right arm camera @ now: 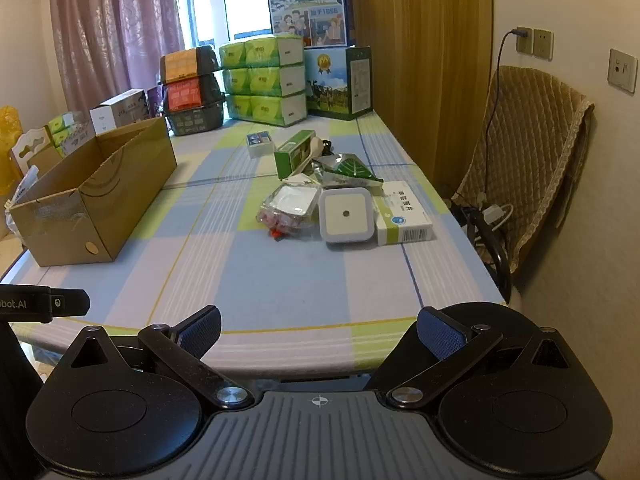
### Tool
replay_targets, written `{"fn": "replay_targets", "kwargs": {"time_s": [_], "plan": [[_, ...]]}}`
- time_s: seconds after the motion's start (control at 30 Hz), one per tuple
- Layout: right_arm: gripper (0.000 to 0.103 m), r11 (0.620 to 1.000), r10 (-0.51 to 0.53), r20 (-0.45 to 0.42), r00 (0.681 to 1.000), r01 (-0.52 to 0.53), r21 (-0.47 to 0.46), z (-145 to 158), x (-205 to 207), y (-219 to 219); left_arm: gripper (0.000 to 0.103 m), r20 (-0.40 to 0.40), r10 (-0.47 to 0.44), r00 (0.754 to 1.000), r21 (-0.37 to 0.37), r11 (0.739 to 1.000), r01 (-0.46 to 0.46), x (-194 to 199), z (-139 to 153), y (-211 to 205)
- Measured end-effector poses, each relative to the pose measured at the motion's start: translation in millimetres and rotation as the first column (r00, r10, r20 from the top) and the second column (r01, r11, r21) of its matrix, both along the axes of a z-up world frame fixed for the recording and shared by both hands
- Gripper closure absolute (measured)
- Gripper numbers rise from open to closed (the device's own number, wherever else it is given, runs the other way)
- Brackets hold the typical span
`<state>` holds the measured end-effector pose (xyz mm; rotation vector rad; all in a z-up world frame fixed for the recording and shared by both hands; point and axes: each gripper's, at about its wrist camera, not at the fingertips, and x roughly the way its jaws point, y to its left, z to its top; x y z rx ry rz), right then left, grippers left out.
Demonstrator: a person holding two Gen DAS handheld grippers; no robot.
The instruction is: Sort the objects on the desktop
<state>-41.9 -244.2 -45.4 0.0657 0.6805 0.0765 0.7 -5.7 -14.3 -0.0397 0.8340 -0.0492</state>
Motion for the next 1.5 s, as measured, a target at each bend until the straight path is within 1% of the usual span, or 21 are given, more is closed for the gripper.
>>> {"fn": "replay_targets", "kwargs": {"time_s": [1.5], "plan": [[0.002,1.0,-0.007,-0.02,1.0,0.007,0.024,-4.5,1.3,-4.7,0.001,-0.015,-0.019,1.0,0.005,1.0,0.019,-3.5,-5.3,-4.6]]}}
